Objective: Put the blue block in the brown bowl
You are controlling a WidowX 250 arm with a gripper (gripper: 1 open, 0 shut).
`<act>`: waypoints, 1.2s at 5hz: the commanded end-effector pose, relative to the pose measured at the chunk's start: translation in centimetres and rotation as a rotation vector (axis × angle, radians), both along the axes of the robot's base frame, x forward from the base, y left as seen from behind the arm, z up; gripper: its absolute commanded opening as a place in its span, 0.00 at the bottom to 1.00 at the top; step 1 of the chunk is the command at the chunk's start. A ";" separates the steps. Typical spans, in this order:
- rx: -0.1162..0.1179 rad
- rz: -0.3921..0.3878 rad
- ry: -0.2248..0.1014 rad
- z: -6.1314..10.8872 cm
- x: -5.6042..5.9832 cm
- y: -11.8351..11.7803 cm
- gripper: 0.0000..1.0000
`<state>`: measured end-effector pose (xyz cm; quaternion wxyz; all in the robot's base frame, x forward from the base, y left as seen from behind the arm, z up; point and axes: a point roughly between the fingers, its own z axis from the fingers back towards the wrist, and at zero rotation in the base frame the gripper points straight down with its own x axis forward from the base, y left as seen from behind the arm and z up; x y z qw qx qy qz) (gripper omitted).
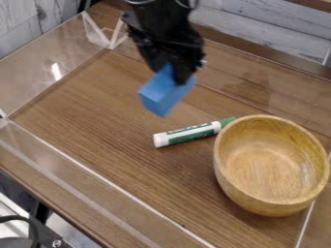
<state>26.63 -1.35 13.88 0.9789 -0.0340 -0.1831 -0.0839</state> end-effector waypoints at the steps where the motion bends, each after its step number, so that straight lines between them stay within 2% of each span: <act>1: -0.006 -0.013 -0.058 1.6 -0.2 -2.5 0.00; 3: -0.014 -0.053 -0.066 1.2 -0.8 -7.6 0.00; 5: -0.018 -0.061 -0.072 0.2 -1.0 -10.3 0.00; 6: -0.015 -0.068 -0.068 -0.7 -1.1 -10.8 0.00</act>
